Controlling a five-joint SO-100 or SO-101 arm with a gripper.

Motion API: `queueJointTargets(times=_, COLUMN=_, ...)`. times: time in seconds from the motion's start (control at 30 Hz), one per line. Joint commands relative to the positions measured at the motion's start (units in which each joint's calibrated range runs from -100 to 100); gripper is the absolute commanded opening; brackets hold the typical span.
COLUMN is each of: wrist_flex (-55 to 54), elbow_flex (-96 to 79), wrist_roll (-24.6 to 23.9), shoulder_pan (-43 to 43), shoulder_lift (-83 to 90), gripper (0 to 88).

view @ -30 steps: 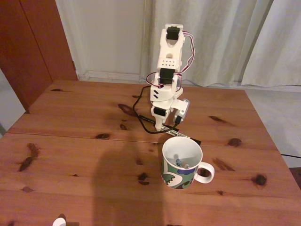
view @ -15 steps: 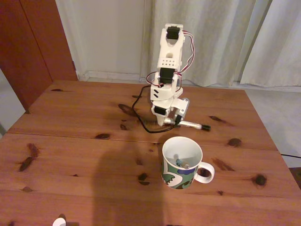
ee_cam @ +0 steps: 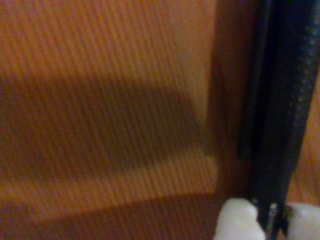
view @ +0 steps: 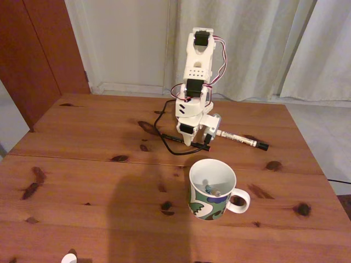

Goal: Clean up the desk and place the pens and markers into the cup

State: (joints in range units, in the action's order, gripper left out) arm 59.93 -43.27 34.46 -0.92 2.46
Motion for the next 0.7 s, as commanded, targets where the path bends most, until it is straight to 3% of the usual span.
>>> queueJointTargets(times=0.0, wrist_flex=-0.36, elbow_flex=1.07, wrist_roll=0.17, shoulder_pan=0.72, shoulder_lift=3.21, gripper=1.0)
queueJointTargets(times=0.37, wrist_flex=-0.88, elbow_flex=9.00, wrist_roll=0.01, shoulder_pan=3.21, shoulder_lift=12.06, gripper=1.0)
queueJointTargets(times=0.53, wrist_flex=-9.31, elbow_flex=9.18, wrist_roll=-0.46, shoulder_pan=4.33, shoulder_lift=16.12, gripper=1.0)
queueJointTargets(times=0.67, wrist_flex=-16.11, elbow_flex=9.18, wrist_roll=-3.76, shoulder_pan=5.30, shoulder_lift=18.93, gripper=0.9)
